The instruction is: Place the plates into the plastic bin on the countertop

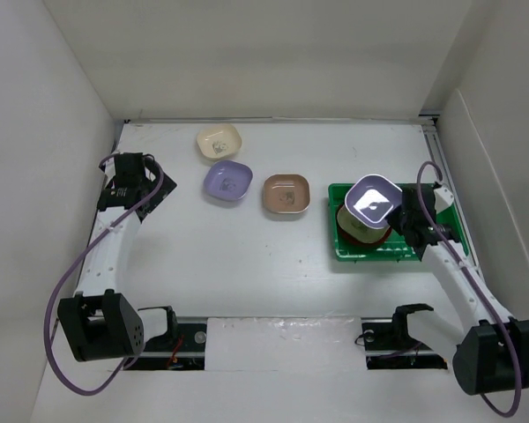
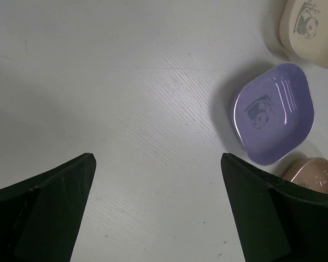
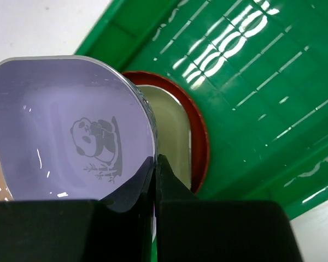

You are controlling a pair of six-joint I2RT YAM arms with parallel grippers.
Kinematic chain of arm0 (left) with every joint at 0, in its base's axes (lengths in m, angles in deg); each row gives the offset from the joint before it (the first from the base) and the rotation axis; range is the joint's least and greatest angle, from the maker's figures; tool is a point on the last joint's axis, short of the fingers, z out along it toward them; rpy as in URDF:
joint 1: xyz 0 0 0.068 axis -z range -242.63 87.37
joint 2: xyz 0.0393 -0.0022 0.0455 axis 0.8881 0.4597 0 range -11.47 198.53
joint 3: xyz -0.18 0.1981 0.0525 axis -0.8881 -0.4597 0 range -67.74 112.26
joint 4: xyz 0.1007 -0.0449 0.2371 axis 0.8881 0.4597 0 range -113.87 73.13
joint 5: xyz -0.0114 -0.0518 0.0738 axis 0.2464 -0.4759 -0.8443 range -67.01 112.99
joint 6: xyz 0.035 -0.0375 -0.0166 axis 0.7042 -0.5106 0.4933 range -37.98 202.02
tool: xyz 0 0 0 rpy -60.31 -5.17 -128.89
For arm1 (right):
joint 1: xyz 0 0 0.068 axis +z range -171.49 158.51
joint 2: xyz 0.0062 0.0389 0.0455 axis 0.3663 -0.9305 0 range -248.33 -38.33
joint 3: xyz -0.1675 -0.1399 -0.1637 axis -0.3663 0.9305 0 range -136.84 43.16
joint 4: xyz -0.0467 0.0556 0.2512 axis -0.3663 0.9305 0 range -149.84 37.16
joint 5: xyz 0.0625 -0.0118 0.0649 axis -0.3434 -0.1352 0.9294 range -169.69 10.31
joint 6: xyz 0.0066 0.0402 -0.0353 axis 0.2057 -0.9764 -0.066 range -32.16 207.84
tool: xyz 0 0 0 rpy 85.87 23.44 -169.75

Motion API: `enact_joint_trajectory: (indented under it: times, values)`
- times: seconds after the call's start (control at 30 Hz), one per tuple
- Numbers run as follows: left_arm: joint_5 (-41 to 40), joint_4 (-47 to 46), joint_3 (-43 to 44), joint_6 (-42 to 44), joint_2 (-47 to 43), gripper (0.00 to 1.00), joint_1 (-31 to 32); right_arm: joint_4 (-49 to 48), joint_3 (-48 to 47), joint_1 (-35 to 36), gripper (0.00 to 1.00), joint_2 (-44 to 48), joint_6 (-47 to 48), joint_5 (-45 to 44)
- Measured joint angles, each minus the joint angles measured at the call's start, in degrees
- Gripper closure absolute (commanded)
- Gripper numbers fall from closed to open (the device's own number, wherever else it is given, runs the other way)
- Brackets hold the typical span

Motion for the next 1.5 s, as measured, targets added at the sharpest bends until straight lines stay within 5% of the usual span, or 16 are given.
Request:
enact_joint_trajectory:
  times: [0.23, 0.3, 0.33, 0.47, 0.7, 0.87, 1.03, 1.33, 1.5]
  values:
    - [0.2, -0.4, -0.9, 0.1, -1.1, 0.0, 0.0, -0.8, 2.2, -3.4, 0.95, -0.8, -0.2, 3.7]
    - [0.3, -0.5, -0.9, 0.2, -1.3, 0.0, 0.0, -1.3, 2.7, -3.5, 0.74, -1.3, -0.2, 4.7]
    - [0.4, -0.6, -0.9, 0.3, -1.3, 0.0, 0.0, -1.5, 3.0, -3.5, 0.37, -1.4, -0.1, 5.2]
    - [0.6, -0.6, -0.9, 0.5, -1.4, 0.0, 0.0, -2.3, 3.4, -2.9, 0.0, -1.0, 0.4, 7.0]
    - [0.7, -0.7, -0.9, 0.7, -1.4, 0.0, 0.0, -3.0, 0.3, 10.0, 0.0, 4.2, 1.8, 7.5]
    - [0.6, -0.8, -0.9, 0.7, -1.4, 0.0, 0.0, -3.4, -17.7, 20.3, 0.07, -12.4, 6.8, 6.5]
    - [0.5, -0.8, -0.9, 0.7, -1.4, 0.0, 0.0, -4.2, -33.2, 23.0, 0.18, -33.3, 11.7, 6.3]
    - [0.1, -0.8, -0.9, 0.7, -1.4, 0.0, 0.0, -1.3, -42.3, 23.8, 0.19, -52.0, 15.1, 6.7]
    - [-0.1, -0.8, -0.9, 0.7, -1.4, 0.0, 0.0, -1.2, -43.7, 24.0, 0.31, -55.1, 15.9, 7.0]
